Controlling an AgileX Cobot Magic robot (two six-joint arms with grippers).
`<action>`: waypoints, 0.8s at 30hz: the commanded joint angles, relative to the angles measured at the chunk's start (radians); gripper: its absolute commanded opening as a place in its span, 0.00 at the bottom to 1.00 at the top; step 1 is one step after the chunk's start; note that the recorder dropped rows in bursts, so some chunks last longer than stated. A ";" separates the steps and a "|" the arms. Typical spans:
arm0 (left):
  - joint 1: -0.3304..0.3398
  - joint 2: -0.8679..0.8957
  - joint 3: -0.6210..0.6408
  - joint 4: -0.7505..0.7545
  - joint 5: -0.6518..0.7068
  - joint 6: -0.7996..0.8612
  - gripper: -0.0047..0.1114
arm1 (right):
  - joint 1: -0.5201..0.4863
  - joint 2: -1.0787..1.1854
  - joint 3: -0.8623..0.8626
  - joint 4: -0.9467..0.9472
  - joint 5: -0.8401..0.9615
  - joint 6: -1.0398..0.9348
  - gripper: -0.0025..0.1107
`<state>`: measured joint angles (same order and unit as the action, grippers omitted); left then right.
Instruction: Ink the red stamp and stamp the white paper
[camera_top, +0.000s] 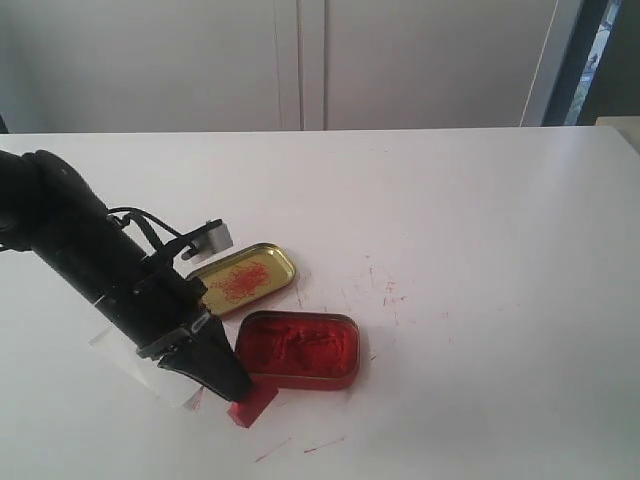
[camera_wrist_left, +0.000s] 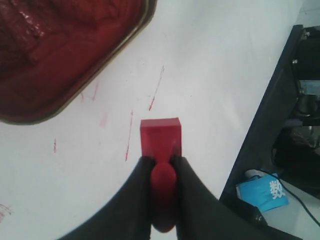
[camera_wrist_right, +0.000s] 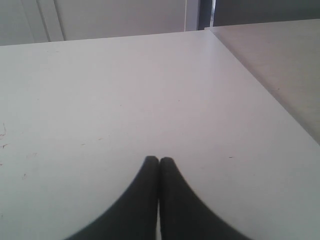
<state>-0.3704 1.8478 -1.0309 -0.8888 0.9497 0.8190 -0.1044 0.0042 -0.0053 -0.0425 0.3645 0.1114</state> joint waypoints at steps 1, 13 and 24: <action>0.033 0.038 0.005 -0.070 0.068 0.023 0.04 | 0.004 -0.004 0.005 -0.002 -0.015 -0.001 0.02; 0.033 0.093 0.005 -0.060 0.012 0.011 0.04 | 0.004 -0.004 0.005 -0.002 -0.015 -0.001 0.02; 0.033 0.116 0.005 -0.043 -0.023 -0.032 0.04 | 0.004 -0.004 0.005 -0.002 -0.015 -0.001 0.02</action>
<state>-0.3383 1.9638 -1.0309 -0.9256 0.9165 0.8072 -0.1044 0.0042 -0.0053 -0.0425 0.3645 0.1114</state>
